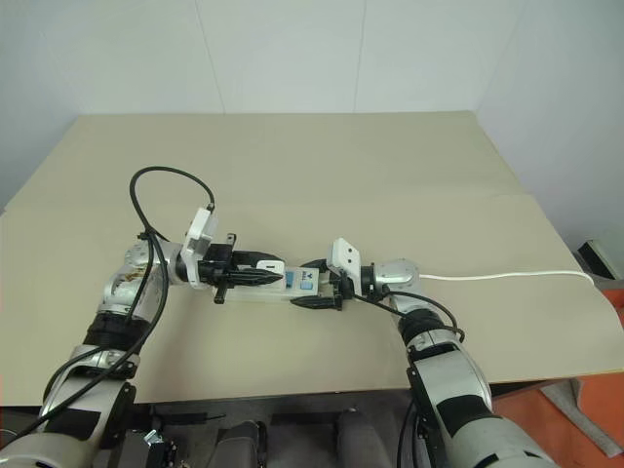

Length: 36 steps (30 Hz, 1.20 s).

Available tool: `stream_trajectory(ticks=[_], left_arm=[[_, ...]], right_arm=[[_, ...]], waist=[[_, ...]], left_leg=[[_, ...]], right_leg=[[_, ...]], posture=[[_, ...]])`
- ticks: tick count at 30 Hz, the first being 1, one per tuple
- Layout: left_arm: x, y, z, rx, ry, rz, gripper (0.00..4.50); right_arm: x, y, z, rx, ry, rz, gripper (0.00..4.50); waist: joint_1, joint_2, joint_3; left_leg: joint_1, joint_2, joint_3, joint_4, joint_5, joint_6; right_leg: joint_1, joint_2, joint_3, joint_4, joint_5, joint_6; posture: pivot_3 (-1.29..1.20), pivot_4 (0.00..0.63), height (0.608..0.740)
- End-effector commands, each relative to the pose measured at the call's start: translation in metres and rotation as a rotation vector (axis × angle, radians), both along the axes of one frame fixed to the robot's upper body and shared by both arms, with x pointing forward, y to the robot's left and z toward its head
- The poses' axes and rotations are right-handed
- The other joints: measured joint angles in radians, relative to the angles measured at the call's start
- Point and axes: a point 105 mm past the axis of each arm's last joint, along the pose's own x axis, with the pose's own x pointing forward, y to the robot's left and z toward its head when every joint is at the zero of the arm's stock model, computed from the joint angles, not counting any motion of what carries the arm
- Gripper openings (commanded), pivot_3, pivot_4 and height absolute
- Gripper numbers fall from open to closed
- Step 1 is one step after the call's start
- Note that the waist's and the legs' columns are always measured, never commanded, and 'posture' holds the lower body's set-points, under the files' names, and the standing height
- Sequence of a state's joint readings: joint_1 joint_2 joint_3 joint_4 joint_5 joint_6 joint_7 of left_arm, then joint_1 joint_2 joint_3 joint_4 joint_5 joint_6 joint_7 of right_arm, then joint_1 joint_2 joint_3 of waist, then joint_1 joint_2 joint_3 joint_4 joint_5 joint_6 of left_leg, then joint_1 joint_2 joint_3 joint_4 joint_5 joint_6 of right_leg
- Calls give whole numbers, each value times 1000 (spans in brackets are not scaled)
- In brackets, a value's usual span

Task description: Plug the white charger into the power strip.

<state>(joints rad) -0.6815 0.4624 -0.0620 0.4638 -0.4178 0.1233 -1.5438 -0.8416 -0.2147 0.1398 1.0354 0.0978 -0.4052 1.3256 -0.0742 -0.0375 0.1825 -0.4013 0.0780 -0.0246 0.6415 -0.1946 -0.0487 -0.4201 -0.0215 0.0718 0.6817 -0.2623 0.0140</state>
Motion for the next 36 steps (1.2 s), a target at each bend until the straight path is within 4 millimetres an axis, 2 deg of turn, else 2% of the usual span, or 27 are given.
stream_trajectory(ticks=[1,14,36], left_arm=[[5,-4,7,2,-60,-10,1029],[17,-11,8,-35,-55,37,1029],[16,-2,-6,32,-39,33,1029]], right_arm=[[-2,3,-3,-11,6,9,3408],[-3,1,-4,-10,5,4,3408],[-4,1,-6,-11,10,-1,3408]], waist=[[0,0,0],[0,0,0],[0,0,0]], left_leg=[[0,0,0,0,0,0],[0,0,0,0,0,0],[0,0,0,0,0,0]], right_leg=[[0,0,0,0,0,0],[0,0,0,0,0,0],[0,0,0,0,-1,1]], posture=[[0,150,740],[0,150,740],[0,150,740]])
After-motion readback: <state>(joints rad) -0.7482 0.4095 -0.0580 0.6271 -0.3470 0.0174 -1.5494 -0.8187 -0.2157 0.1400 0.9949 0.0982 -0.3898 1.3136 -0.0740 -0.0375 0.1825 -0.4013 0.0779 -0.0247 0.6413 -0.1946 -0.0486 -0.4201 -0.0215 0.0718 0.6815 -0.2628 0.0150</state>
